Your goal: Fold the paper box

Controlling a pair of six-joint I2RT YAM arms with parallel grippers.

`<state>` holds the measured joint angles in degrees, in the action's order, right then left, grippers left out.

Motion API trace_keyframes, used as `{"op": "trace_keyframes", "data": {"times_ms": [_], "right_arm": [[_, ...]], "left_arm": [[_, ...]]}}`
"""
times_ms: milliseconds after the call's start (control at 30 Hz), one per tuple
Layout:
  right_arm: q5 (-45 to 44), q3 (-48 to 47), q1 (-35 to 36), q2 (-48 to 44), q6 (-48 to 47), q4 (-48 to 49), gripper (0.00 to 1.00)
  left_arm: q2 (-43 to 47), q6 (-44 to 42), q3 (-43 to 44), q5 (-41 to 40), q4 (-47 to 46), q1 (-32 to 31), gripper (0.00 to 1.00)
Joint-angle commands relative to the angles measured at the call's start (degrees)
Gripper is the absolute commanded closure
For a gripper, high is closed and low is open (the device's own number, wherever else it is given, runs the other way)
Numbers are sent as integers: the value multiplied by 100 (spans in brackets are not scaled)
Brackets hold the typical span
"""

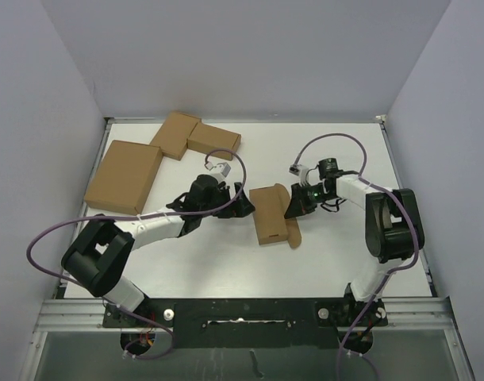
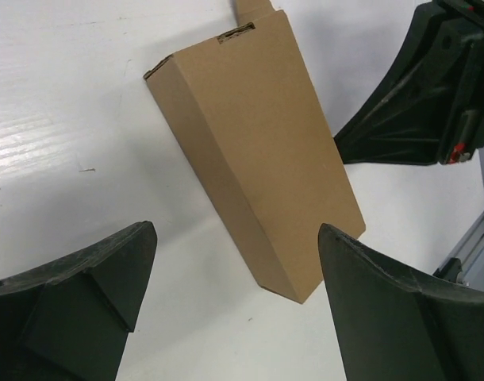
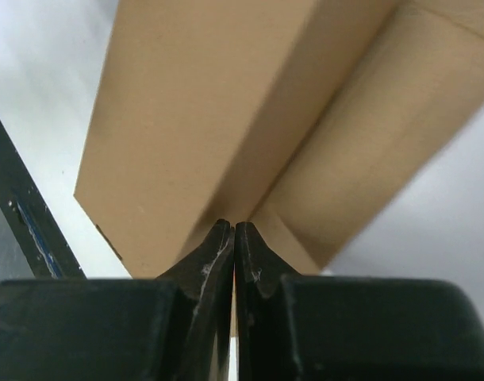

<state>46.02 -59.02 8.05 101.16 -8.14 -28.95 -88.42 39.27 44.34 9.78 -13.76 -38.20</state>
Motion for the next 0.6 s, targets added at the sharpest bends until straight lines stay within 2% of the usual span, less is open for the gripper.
{"op": "trace_keyframes", "data": {"times_ms": [0, 200, 400, 567], "right_arm": [[222, -308, 494, -17, -432, -237, 100], [454, -431, 1113, 34, -778, -436, 98], [561, -564, 1455, 57, -1074, -622, 90], [286, -622, 1441, -340, -1723, -971, 88]], "left_arm": [[-253, -321, 411, -125, 181, -13, 18], [115, -754, 348, -629, 720, -13, 19], [800, -1197, -144, -1020, 927, -2, 19], [1318, -1356, -667, -326, 304, 198, 18]]}}
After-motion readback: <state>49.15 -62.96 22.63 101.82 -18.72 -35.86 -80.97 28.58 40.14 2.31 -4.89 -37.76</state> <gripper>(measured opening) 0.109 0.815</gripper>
